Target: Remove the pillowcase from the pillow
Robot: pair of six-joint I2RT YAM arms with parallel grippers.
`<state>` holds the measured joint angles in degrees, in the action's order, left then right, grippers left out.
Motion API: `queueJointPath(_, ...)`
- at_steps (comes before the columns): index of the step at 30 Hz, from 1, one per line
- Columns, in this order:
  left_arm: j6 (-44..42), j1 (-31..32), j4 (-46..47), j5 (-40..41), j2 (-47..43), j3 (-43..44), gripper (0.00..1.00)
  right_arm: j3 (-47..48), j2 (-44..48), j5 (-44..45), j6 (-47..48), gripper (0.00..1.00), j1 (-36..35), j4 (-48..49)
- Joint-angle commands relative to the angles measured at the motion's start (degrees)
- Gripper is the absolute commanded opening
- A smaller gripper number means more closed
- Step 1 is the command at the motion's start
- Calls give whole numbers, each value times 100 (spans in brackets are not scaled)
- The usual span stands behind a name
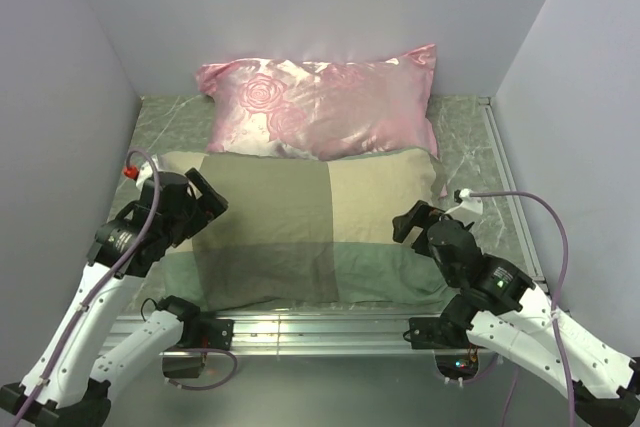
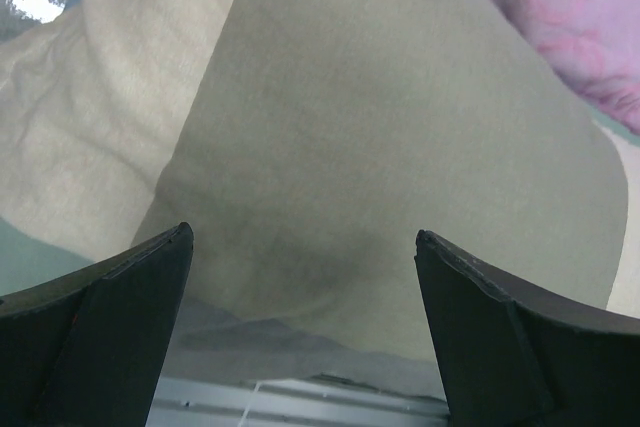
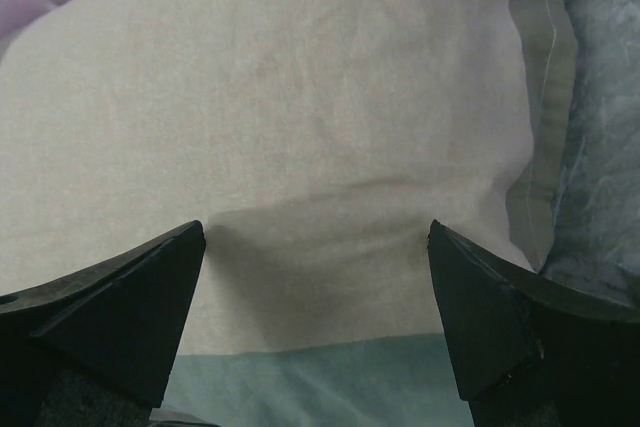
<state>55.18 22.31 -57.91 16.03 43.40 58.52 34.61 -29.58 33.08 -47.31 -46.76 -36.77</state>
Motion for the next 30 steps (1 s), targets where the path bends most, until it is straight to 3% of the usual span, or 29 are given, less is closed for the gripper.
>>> queueJointPath(1,-41,-24,-484,-337,-77,388,100,10,110,-56,-358,100,-43,-320)
queueJointPath(6,-34,11,-871,-645,-155,125,99,221,330,-205,-419,100,-43,-795)
queueJointPath(9,159,11,-766,-724,-375,-226,99,239,269,-775,-621,100,-43,-726)
queueJointPath(13,606,11,-336,-909,-402,-683,99,56,32,-979,-911,100,-52,-630)
queueJointPath(20,1408,2,1261,-813,-745,-2395,99,-1061,225,-1103,-1526,100,-43,398)
queueJointPath(21,1399,11,1430,-786,-841,-2520,94,-1140,225,-1067,-1536,99,-43,556)
queueJointPath(23,1364,11,1589,-681,-938,-2722,61,-1229,251,-971,-1483,96,-43,654)
queueJointPath(25,1154,11,1678,-619,-1052,-2688,28,-1133,304,-848,-1387,86,-43,794)
queueJointPath(26,1066,11,1634,-593,-1070,-2488,6,-1062,356,-856,-1125,77,-43,847)
queueJointPath(27,943,11,1573,-592,-1105,-2338,0,-949,374,-838,-992,52,-43,873)
queueJointPath(29,478,11,1467,-671,-1097,-1759,0,-440,313,-803,-632,25,-43,769)
queueJointPath(30,285,11,1449,-741,-1062,-1548,0,-37,261,-786,-509,7,-35,620)
